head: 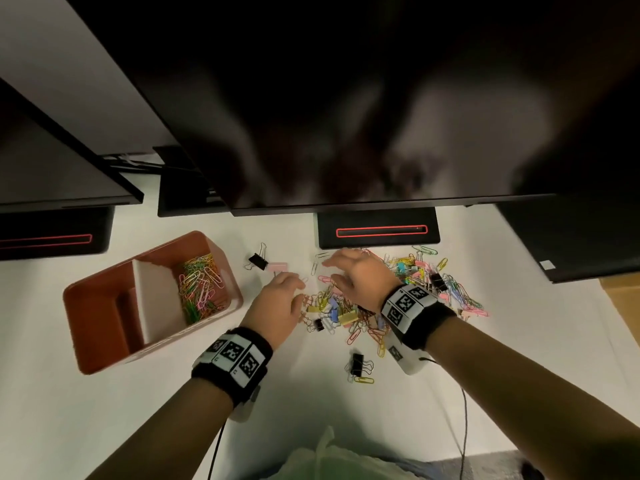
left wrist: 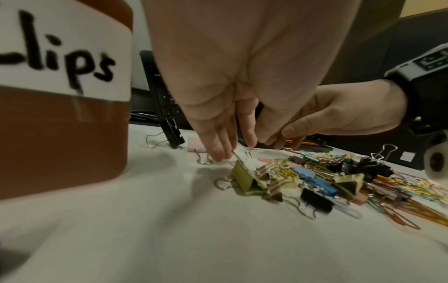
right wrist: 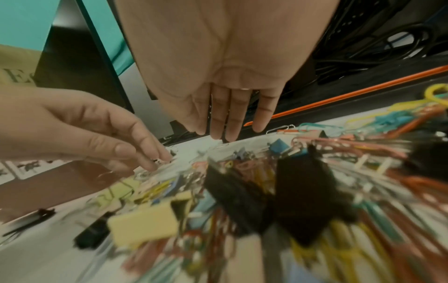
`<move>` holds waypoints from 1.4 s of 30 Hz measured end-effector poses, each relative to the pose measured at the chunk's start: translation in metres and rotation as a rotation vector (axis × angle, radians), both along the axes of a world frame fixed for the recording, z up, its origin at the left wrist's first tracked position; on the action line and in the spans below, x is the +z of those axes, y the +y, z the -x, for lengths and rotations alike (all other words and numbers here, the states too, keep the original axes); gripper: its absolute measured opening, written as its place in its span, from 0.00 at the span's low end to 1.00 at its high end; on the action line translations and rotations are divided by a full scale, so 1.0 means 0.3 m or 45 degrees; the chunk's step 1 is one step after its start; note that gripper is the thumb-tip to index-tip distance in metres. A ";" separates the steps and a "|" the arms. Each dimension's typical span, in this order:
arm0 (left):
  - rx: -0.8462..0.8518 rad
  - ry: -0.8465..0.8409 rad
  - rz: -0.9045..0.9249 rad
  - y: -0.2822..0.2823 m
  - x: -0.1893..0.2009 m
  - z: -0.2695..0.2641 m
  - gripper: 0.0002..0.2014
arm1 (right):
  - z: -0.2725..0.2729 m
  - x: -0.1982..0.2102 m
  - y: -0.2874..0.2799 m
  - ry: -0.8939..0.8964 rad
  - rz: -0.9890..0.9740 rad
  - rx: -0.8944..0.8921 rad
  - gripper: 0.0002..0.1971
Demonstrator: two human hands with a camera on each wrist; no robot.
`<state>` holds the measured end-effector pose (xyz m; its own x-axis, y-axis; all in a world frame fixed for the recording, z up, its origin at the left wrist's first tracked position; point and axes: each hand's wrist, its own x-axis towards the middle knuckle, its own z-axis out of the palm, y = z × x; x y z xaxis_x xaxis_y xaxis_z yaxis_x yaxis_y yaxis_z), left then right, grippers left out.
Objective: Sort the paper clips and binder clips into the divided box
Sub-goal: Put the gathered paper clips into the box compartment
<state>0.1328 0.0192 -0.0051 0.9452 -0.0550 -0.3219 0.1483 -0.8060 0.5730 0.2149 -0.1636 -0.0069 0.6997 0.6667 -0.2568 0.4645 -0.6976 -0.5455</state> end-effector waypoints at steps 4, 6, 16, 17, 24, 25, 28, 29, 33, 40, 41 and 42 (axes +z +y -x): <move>0.056 0.022 -0.079 -0.008 -0.016 -0.039 0.15 | -0.042 0.005 0.052 0.105 0.141 0.082 0.22; 0.043 0.032 -0.120 -0.017 -0.029 -0.055 0.14 | -0.048 0.000 0.071 0.104 0.202 0.146 0.22; 0.084 0.158 -0.094 -0.026 -0.058 -0.085 0.06 | -0.021 -0.021 0.024 0.160 0.194 0.007 0.12; 0.070 0.164 -0.084 -0.023 -0.058 -0.087 0.05 | -0.020 -0.017 0.022 0.186 0.209 -0.004 0.12; -0.012 0.083 0.064 -0.034 -0.029 -0.065 0.02 | -0.011 -0.018 0.011 0.189 0.224 -0.066 0.08; -0.009 0.067 0.089 -0.045 -0.024 -0.060 0.03 | -0.012 -0.016 0.009 0.183 0.216 -0.069 0.08; -0.044 0.001 0.011 -0.080 -0.027 -0.045 0.03 | -0.015 -0.008 0.004 0.195 0.215 -0.056 0.08; -0.042 -0.022 -0.039 -0.088 -0.032 -0.042 0.02 | -0.015 -0.006 0.002 0.201 0.216 -0.060 0.07; 0.020 -0.017 -0.102 -0.107 -0.050 -0.039 0.03 | -0.014 -0.007 0.001 0.214 0.249 -0.087 0.08; 0.117 0.092 0.005 -0.062 -0.059 -0.059 0.03 | -0.041 0.004 0.029 0.153 0.150 -0.047 0.09; 0.139 0.115 0.028 -0.052 -0.060 -0.060 0.05 | -0.044 0.004 0.040 0.150 0.136 -0.040 0.08; 0.158 0.139 0.052 -0.043 -0.063 -0.060 0.07 | -0.046 0.002 0.052 0.150 0.127 -0.026 0.08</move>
<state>0.1510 0.0064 -0.0240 0.9050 0.0447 -0.4231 0.3084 -0.7541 0.5799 0.2286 -0.1479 -0.0063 0.6741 0.6195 -0.4022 0.3866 -0.7599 -0.5226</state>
